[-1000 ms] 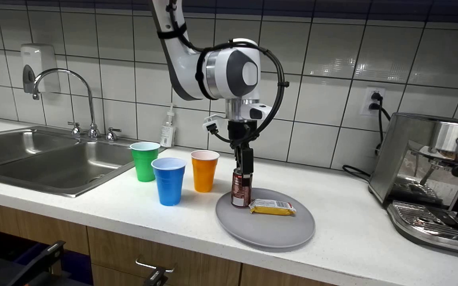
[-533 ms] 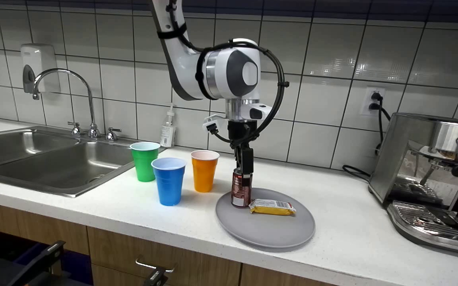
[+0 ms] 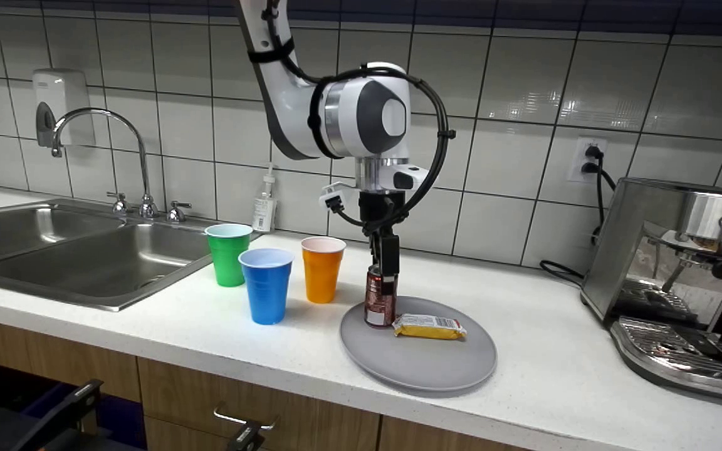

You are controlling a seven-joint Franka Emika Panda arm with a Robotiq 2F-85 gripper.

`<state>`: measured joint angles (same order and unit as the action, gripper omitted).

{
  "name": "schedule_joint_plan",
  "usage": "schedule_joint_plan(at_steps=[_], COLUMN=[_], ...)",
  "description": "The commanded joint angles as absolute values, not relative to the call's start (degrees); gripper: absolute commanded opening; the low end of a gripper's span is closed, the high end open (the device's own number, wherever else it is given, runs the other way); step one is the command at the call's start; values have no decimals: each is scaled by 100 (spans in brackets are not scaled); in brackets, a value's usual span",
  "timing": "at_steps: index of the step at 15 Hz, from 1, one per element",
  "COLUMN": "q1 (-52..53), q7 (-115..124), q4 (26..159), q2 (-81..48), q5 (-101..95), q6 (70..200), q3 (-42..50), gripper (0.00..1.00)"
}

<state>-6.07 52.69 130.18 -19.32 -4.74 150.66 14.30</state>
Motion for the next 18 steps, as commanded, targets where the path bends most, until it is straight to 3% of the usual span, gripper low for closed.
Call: schedule_joint_plan(at_steps=[1, 5, 6, 7, 11, 12, 18], q1=[-537, -540, -536, -539, -538, -542, -550], q7=[5186, 5152, 5157, 5145, 5156, 5153, 5171], q4=[12974, 13004, 13023, 13035, 13046, 13047, 13020], q2=[-1974, -1943, -1933, -1921, -1907, -1909, -1887], q5=[-355, -357, -373, -376, -396, -392, -369], q6=[15124, 15131, 15167, 15190, 15314, 15321, 15246], q3=[1506, 1515, 1525, 1528, 1584, 1597, 1669], gripper=[100, 100, 75, 74, 42, 38, 38])
